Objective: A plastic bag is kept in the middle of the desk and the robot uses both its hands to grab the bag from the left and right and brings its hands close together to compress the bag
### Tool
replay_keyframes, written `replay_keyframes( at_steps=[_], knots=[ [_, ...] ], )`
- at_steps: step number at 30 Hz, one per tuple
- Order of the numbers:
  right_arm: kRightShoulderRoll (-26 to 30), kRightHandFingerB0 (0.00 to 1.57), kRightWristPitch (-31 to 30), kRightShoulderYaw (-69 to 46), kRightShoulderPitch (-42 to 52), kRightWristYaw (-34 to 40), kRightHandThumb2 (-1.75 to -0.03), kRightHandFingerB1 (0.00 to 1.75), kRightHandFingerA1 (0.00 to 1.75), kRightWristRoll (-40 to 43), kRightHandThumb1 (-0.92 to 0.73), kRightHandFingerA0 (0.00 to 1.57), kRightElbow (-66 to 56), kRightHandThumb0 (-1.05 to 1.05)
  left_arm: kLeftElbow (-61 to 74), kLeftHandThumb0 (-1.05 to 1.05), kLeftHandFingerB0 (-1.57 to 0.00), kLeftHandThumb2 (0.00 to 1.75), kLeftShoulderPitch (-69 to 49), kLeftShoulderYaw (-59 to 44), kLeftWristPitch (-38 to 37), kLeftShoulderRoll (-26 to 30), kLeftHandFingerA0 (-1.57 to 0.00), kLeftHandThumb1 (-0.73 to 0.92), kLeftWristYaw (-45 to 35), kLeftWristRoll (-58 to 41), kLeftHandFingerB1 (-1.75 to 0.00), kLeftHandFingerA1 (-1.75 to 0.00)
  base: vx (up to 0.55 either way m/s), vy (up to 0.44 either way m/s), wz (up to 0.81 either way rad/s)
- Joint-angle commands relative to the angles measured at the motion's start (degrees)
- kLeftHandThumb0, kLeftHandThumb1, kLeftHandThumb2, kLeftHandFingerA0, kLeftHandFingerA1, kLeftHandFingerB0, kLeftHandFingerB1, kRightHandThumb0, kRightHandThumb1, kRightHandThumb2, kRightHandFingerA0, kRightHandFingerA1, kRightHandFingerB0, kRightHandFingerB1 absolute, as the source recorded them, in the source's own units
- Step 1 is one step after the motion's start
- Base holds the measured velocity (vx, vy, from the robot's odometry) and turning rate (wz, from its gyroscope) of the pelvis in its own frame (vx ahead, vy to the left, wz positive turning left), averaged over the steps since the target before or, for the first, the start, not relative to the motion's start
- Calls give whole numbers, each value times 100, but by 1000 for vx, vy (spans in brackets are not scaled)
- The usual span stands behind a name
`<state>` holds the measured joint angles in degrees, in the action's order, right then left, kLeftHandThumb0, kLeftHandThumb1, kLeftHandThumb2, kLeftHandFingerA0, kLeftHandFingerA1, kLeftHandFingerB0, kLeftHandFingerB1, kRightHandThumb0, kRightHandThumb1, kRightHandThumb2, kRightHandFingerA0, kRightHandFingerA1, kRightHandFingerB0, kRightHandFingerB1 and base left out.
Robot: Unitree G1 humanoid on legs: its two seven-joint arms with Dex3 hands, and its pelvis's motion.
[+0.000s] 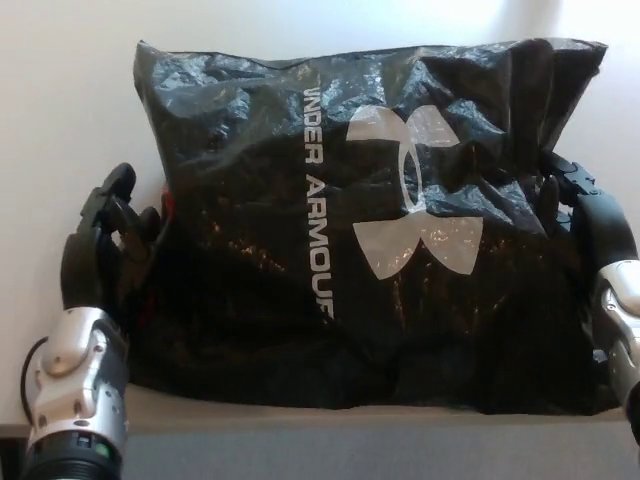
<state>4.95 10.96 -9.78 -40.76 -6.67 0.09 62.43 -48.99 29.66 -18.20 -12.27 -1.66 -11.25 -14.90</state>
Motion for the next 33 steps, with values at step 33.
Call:
replay_keyframes(
  at_steps=[33],
  knots=[
    [-1263, 0, 722, 1818, 1400, 316, -119, 22, 20, -509, -86, 0, -3377, -76, 1488, -67, 0, 89, -56, 2015, -1530, -993, 0, 92, 1369, 1419, -21, -16, 0, 0, 0]
  ],
)
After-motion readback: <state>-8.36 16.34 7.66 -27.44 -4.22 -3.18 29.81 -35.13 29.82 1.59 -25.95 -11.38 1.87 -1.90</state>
